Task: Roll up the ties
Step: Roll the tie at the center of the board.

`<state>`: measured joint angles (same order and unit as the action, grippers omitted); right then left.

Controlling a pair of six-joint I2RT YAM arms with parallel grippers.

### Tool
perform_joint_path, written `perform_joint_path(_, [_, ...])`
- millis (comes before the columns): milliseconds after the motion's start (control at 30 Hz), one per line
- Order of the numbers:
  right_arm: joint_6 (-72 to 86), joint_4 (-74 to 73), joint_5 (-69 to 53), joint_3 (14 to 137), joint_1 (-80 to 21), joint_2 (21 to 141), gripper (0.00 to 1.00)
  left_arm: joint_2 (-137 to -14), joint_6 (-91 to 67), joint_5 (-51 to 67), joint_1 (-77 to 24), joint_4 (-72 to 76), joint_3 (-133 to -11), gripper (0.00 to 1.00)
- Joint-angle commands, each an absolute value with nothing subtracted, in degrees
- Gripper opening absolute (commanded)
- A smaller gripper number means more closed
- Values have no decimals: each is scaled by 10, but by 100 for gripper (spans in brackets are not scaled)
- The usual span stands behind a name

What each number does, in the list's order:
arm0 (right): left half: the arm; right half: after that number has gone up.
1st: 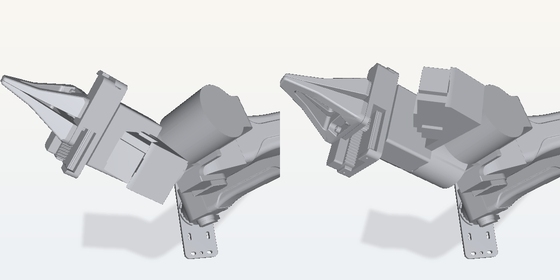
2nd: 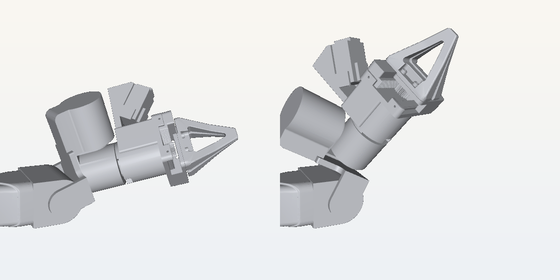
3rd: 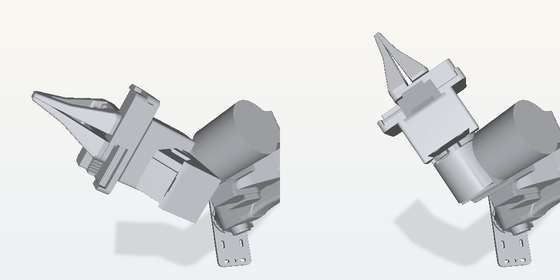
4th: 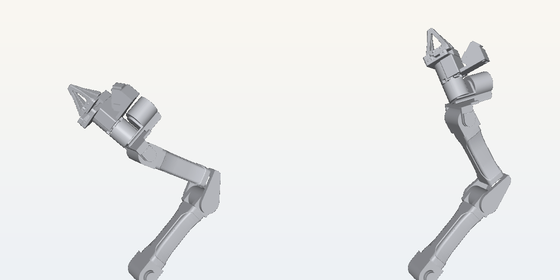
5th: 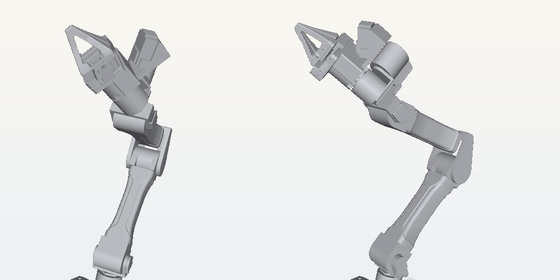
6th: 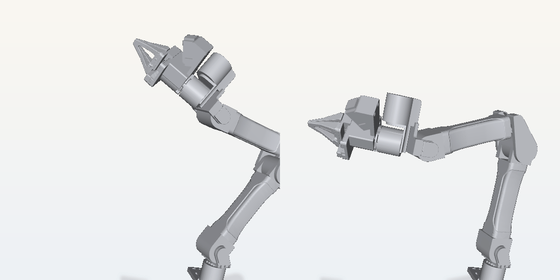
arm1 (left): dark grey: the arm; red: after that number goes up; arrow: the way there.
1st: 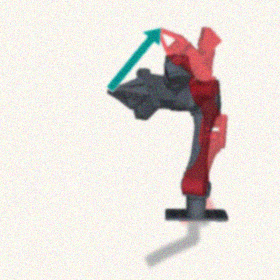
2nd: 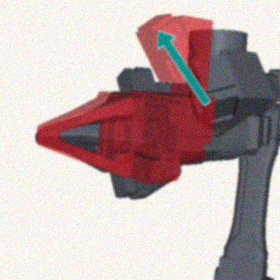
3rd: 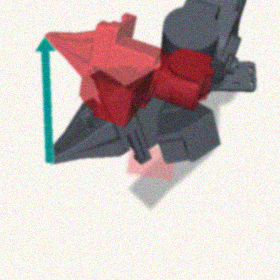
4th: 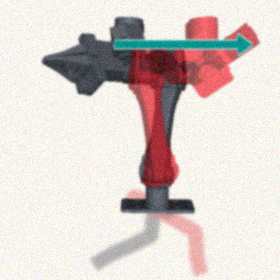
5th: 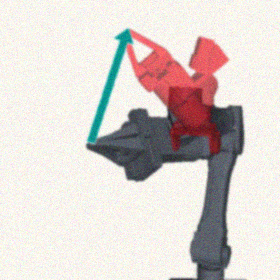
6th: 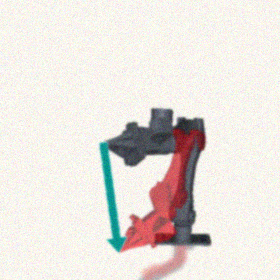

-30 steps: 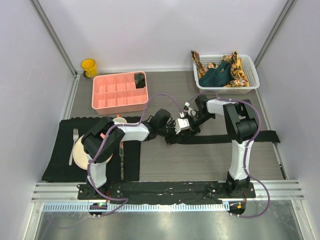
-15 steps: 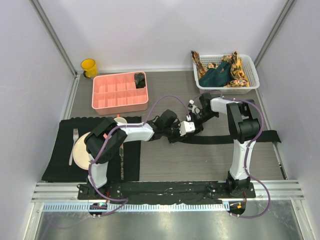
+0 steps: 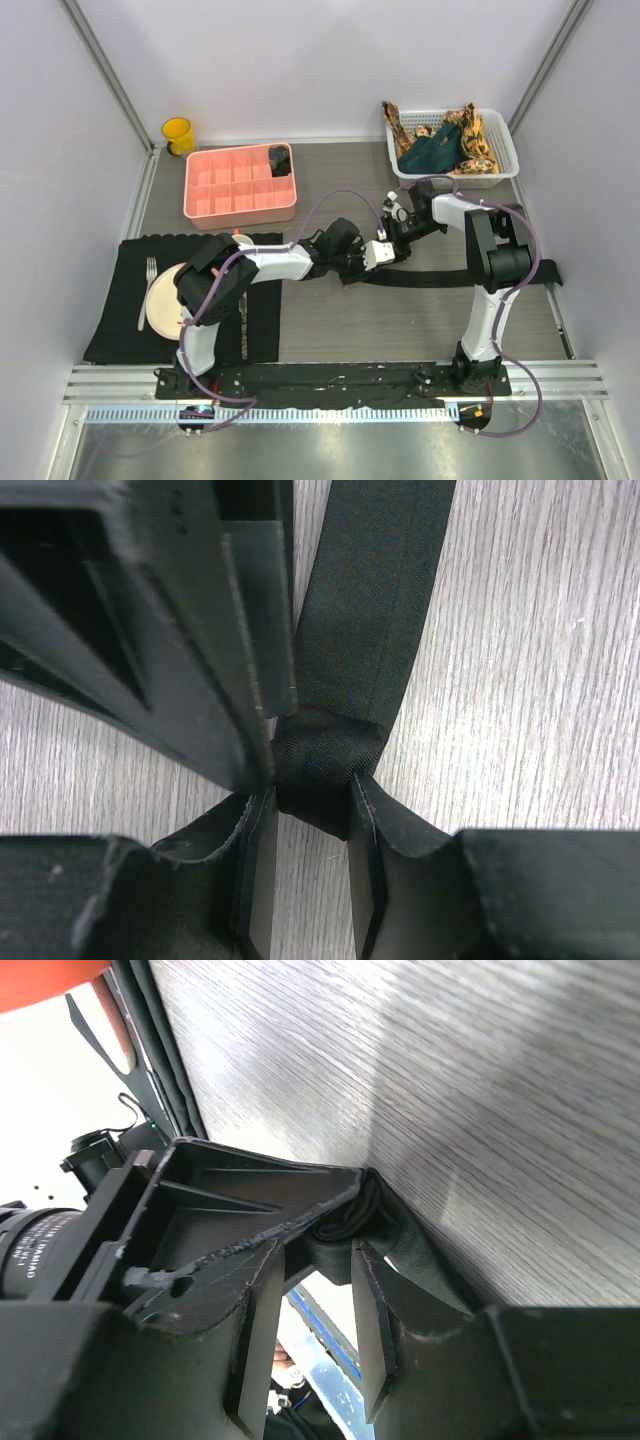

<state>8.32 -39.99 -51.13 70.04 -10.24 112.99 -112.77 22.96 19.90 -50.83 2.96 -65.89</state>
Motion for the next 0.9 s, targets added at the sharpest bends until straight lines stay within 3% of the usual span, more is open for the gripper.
perform_joint_path(0, [89, -397, -513, 693, -120, 1119, 40, -1179, 233, 158, -512, -108, -628, 19])
perform_joint_path(167, [90, -431, -467, 695, -120, 1096, 41, -1179, 229, 157, -512, -109, -628, 19])
perform_joint_path(267, [109, -424, -462, 691, -128, 1092, 47, -1180, 227, 157, -512, -107, -630, 19])
perform_joint_path(433, [127, -399, -440, 692, -140, 1119, 43, -1180, 227, 156, -512, -105, -632, 19])
perform_joint_path(567, [106, -398, -430, 700, -137, 1148, 28, -1179, 228, 153, -512, -106, -628, 20])
perform_joint_path(600, [105, -399, -432, 700, -137, 1152, 15, -1177, 229, 153, -512, -106, -628, 21])
perform_joint_path(667, [100, -402, -433, 694, -134, 1161, 1, -1174, 227, 153, -512, -107, -627, 24])
perform_joint_path(867, [27, -410, -415, 676, -118, 1177, 1, -1119, 203, 206, -480, -50, -591, 60])
